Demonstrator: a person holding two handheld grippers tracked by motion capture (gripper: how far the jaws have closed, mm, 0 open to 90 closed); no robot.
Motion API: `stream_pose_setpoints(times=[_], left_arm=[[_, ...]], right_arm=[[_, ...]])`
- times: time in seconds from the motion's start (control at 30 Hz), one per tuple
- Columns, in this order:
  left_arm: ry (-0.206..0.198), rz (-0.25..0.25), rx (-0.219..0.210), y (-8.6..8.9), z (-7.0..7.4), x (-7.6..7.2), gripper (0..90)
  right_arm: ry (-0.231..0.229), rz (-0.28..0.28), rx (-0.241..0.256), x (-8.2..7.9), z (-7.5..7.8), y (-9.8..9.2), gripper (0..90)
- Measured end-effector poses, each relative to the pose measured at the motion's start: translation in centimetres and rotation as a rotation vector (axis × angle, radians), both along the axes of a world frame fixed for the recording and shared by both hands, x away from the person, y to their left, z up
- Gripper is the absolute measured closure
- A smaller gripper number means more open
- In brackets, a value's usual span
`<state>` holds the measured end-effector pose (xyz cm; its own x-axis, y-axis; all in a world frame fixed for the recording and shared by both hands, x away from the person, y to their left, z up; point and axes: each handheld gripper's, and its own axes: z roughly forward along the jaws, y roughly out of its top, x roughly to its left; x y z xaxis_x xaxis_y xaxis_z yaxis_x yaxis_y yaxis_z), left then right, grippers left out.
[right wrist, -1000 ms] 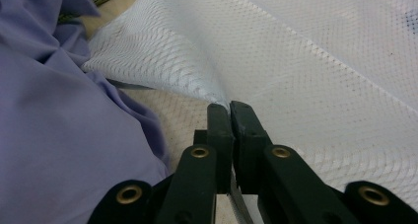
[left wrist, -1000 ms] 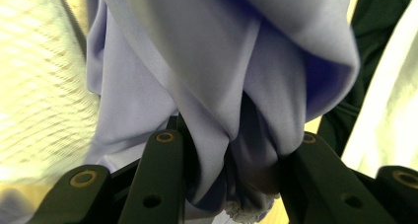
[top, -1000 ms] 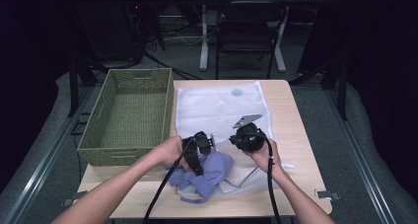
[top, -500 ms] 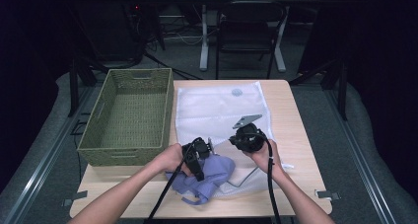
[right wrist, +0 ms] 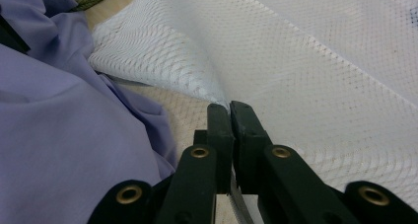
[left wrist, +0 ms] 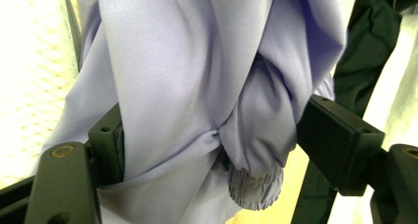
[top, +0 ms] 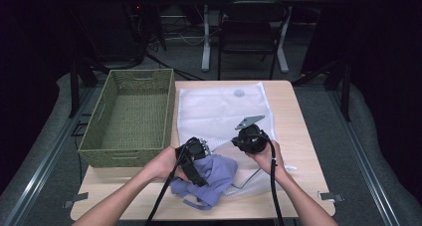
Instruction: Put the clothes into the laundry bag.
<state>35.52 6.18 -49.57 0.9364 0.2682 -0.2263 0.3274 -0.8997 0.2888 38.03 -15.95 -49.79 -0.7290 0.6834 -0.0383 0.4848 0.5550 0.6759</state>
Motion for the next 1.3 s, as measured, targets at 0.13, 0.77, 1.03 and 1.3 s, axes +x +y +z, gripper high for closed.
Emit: stream_pose_setpoints(times=[0.13,0.77,1.03,1.3], left_arm=[[-0.032,0.017,-0.025,0.3,0.2,-0.3,30.4],[-0.134,0.157,-0.179,0.9,2.4,0.1,79.9],[-0.074,0.217,-0.114,-1.3,-2.6,1.0,76.5],[-0.106,0.263,-0.142,-0.9,-2.5,1.1,62.0]], right_arm=[[0.001,0.003,0.003,0.0,0.0,0.0,87.9],[-0.010,0.000,0.012,-0.3,0.5,0.1,88.0],[-0.007,0.002,0.012,-0.4,0.5,0.2,88.0],[-0.007,0.008,0.010,-0.4,0.5,0.2,88.0]])
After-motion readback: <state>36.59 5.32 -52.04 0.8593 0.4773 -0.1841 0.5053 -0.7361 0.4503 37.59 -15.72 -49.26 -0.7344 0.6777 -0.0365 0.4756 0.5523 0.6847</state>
